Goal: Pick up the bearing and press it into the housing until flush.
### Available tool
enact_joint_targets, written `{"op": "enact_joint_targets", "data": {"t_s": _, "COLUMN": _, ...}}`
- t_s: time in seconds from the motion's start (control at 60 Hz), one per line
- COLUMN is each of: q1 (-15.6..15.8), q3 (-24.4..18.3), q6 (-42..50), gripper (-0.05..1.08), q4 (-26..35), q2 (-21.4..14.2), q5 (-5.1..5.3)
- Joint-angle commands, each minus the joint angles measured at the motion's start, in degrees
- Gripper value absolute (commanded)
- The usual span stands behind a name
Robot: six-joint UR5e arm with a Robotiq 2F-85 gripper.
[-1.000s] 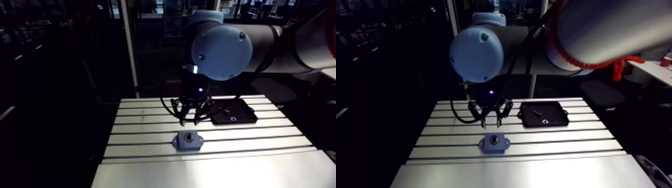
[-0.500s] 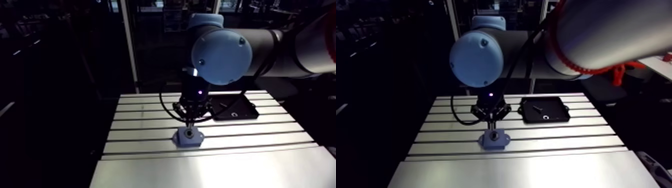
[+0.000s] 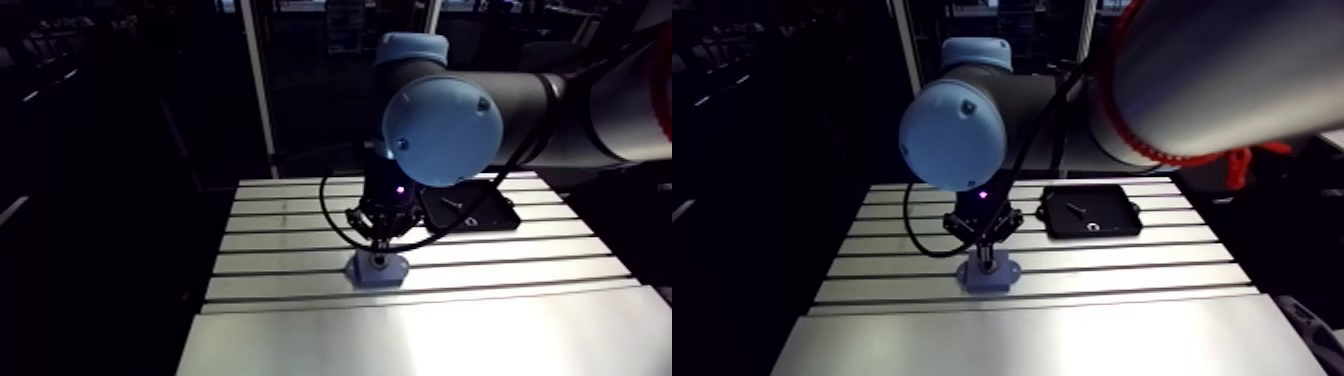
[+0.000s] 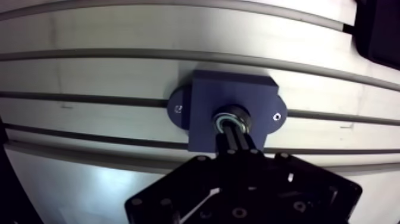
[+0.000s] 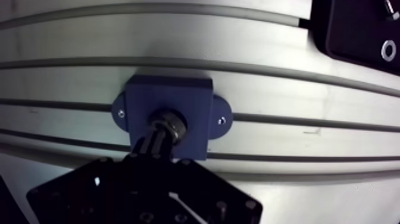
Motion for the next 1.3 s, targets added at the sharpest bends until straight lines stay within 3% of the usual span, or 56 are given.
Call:
{"op": "enact_joint_targets", "data": {"t_s": 0.017, "q1": -0.06, "q3": 0.36, "q6": -0.19, "gripper": 1.08, "q4": -0.92, "q2": 0.65, "q5": -0.85}}
{"op": "enact_joint_targets", "data": {"t_s": 1.3, "q1": -0.23, "q3": 0.36, "q6": -0.10, "gripper": 1.08, "q4": -1.74, "q2": 1.79, "q5": -1.11}}
